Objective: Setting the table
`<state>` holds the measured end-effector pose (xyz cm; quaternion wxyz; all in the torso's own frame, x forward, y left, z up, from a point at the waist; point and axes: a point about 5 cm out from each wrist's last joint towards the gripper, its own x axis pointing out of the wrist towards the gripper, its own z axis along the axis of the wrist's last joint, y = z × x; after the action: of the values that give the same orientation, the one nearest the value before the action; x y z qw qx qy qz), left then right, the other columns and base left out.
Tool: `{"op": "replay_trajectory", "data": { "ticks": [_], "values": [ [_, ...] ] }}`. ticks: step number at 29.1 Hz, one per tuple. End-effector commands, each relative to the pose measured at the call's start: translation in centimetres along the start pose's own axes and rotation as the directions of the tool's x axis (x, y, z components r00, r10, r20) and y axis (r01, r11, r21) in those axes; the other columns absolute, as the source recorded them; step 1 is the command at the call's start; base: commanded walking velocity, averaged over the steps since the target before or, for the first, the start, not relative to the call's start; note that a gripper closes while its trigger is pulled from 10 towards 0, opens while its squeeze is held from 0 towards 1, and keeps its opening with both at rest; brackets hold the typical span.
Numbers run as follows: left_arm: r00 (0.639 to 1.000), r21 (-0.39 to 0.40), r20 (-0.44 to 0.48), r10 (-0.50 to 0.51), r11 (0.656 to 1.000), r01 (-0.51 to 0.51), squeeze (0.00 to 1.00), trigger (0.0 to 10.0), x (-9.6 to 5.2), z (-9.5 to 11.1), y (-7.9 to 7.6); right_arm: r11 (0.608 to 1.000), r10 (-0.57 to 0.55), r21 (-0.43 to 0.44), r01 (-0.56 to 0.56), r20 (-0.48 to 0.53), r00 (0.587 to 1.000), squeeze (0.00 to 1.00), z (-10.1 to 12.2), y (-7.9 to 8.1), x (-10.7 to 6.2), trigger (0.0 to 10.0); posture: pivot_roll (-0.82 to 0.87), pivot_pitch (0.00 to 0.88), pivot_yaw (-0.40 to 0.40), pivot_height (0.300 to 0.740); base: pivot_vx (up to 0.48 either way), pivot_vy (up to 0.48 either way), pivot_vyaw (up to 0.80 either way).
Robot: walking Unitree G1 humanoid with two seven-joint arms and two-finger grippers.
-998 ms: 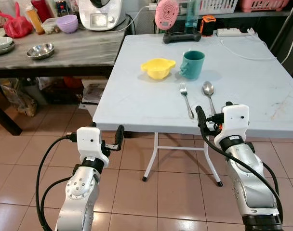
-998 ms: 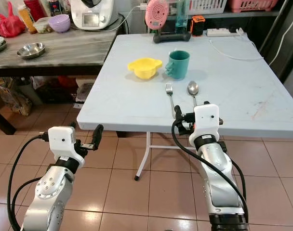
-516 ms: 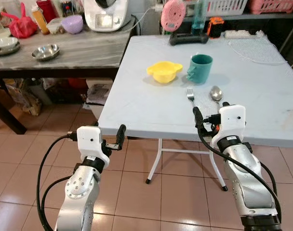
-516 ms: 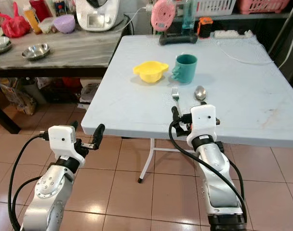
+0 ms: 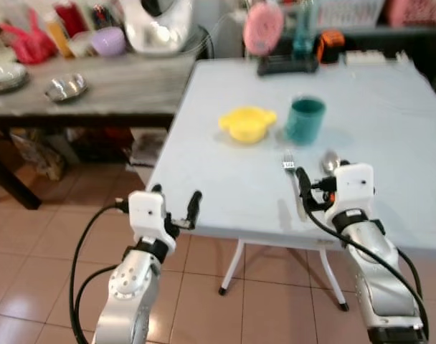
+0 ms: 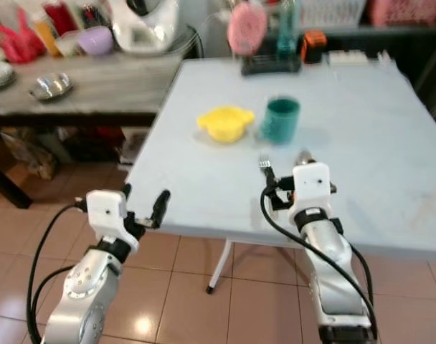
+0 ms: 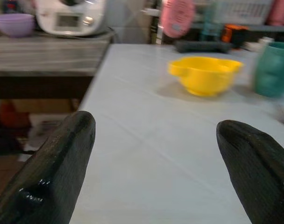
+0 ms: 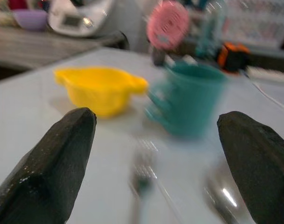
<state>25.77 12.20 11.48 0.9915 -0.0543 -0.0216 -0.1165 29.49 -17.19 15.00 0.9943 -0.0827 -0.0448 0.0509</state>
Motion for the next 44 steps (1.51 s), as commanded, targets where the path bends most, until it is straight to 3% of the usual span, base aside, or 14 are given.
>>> {"op": "replay_trajectory", "data": {
  "ticks": [1,15,27,39,44],
  "values": [
    [1.0,0.01,-0.008,0.025,1.0,-0.025,0.0,10.0,-0.4,0.0,0.9,0.999,0.034,0.018,-0.034,0.009,0.999,0.0,0.2,1.0,-0.1,10.0,-0.11,0.068,0.082,0.74,0.48,0.0,0.0],
    [1.0,0.01,-0.026,0.003,1.0,-0.002,0.0,10.0,-0.4,-0.1,0.7,0.999,0.041,0.023,-0.041,-0.011,0.999,0.0,-0.3,1.4,-1.0,10.0,-0.12,0.077,0.091,0.74,0.402,0.0,0.0],
    [1.0,0.011,-0.028,0.006,1.0,-0.006,0.0,10.0,-0.3,-0.1,0.7,0.998,0.053,0.025,-0.053,-0.022,0.998,0.0,-0.5,1.8,-1.6,10.0,-0.12,0.088,0.095,0.74,0.0,0.0,0.0],
    [1.0,-0.017,0.014,0.01,1.0,-0.01,0.0,10.0,2.0,1.2,1.0,0.998,0.055,0.008,-0.055,-0.035,0.998,0.0,-0.6,1.6,-2.5,10.0,-0.15,0.105,0.1,0.74,0.0,0.0,0.0],
    [1.0,-0.068,0.027,-0.009,0.998,0.011,0.0,10.0,4.3,1.8,0.5,0.999,0.053,-0.004,-0.053,-0.031,0.998,0.0,-0.4,1.6,-2.9,10.0,-0.18,0.104,0.112,0.74,0.0,0.0,0.0]
  ]
}}
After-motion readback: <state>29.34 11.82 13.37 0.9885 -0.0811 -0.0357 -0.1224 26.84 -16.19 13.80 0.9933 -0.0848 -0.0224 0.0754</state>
